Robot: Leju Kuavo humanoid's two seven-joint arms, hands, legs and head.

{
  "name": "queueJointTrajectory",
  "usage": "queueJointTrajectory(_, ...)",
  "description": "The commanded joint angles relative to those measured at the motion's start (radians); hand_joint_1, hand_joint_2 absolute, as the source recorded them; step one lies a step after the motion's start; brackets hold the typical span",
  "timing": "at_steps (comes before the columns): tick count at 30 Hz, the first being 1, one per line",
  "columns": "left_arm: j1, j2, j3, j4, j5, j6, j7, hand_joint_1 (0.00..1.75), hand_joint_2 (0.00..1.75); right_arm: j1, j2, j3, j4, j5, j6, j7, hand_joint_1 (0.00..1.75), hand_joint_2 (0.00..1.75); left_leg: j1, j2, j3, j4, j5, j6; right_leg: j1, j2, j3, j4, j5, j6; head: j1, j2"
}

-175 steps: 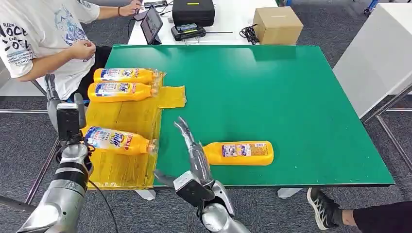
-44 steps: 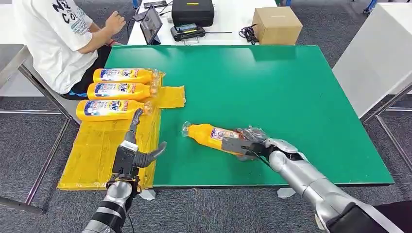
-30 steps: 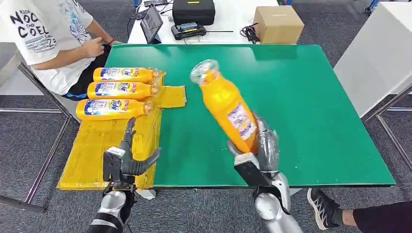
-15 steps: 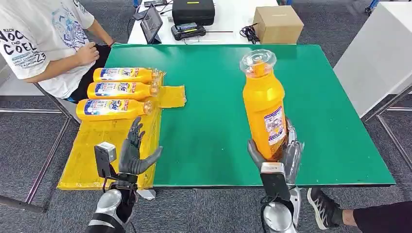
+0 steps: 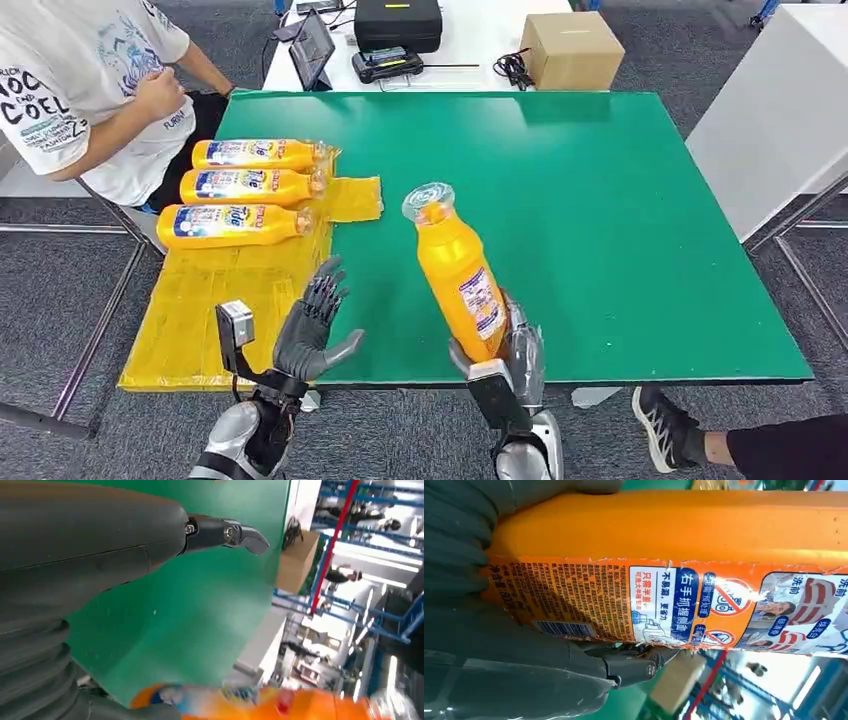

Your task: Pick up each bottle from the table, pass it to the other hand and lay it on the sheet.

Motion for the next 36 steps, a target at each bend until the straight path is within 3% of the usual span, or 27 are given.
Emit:
queueJointTrajectory(1,-0.025,0.05,-0.083,0.039,0.011,-0.01,0.017,0.0,1.75,-0.103,0.041,0.121,0.233,-0.009,0.013,-0.018,1.75,1.75,0.001,0.003,0.005,-0.002,-0.002,-0.001,0.001,0.003,0.004,-0.002,0.0,-0.002,0.0,0.0)
queueJointTrajectory(17,-0.058,0.052,-0.097,0.079,0.037,-0.032,0.027,0.0,1.75,-0.193,0.076,0.273,0.394,0.051,-0.008,-0.024,1.75,1.75,0.001,0.003,0.005,-0.001,-0.002,-0.001,0.001,0.002,0.004,-0.001,-0.001,-0.002,0.0,0.0)
queueJointTrajectory(36,-0.073,0.066,-0.092,0.07,0.197,-0.162,0.052,0.0,1.75,-0.237,0.084,0.326,0.538,0.033,0.042,-0.03,1.75,1.75,0.001,0.001,0.006,-0.001,-0.002,-0.001,0.001,0.001,0.005,-0.001,-0.002,-0.002,0.001,0.0)
